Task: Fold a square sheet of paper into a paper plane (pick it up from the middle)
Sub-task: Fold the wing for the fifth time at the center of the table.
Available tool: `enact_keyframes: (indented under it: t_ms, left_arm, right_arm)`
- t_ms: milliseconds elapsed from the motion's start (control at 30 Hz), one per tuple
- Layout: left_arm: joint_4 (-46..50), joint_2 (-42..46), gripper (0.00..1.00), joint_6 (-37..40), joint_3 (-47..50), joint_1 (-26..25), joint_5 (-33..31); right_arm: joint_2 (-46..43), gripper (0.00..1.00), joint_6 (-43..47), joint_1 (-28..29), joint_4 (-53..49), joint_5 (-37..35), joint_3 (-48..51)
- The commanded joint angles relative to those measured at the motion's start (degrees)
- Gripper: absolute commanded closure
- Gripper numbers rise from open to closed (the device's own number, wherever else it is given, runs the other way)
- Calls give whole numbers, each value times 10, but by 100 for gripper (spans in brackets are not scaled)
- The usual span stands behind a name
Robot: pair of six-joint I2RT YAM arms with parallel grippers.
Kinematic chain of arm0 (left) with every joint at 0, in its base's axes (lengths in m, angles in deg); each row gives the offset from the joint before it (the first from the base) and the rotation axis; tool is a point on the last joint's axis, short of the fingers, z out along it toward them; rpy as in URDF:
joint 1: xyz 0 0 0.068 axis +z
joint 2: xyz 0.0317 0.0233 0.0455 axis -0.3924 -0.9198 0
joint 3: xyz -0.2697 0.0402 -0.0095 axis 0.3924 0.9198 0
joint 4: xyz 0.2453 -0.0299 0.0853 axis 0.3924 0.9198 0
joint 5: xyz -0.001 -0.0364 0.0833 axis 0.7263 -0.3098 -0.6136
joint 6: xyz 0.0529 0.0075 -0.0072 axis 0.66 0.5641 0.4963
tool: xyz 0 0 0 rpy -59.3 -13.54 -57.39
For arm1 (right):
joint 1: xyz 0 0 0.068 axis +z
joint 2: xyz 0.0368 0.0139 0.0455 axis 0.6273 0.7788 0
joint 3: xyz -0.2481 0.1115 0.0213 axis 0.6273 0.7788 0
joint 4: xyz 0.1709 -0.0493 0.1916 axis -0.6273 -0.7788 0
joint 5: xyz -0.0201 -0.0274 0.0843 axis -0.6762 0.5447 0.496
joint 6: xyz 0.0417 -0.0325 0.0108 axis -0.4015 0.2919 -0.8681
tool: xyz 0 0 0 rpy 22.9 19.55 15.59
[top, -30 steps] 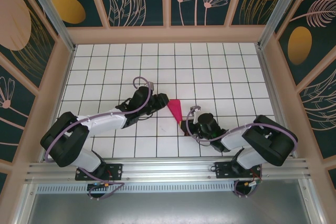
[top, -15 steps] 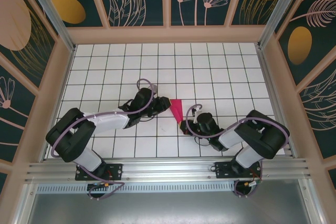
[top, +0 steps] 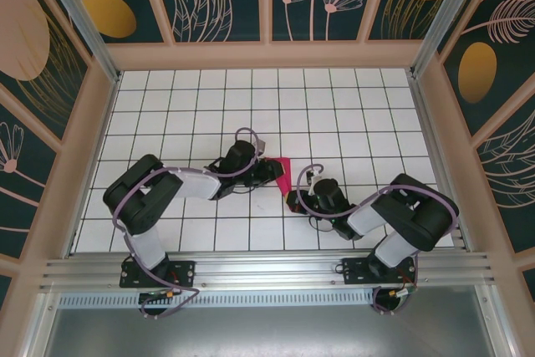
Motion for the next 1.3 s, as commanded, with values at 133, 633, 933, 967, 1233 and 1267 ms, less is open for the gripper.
enact_keyframes:
  t_ms: [133,633,933,967,1233,1267]
  left_arm:
    - [-25,-30,68,11,-28,0,27]
    - [-13,-38,69,28,-39,0,34]
    - [-21,35,63,36,-21,0,-10]
    - [-22,46,62,36,-14,0,-21]
    - [-47,32,62,32,-8,1,4]
    - [-53,23,62,34,-14,0,19]
  right_arm:
    - [-23,95,5,-2,-109,4,-37]
    - [-49,100,-27,-13,-178,-5,-57]
    - [-63,100,-83,-57,-84,65,-5]
    - [-58,100,-85,-63,-85,79,-6]
    - [-29,100,-105,-96,-114,144,-28]
    - [-23,100,-106,-101,-121,152,-31]
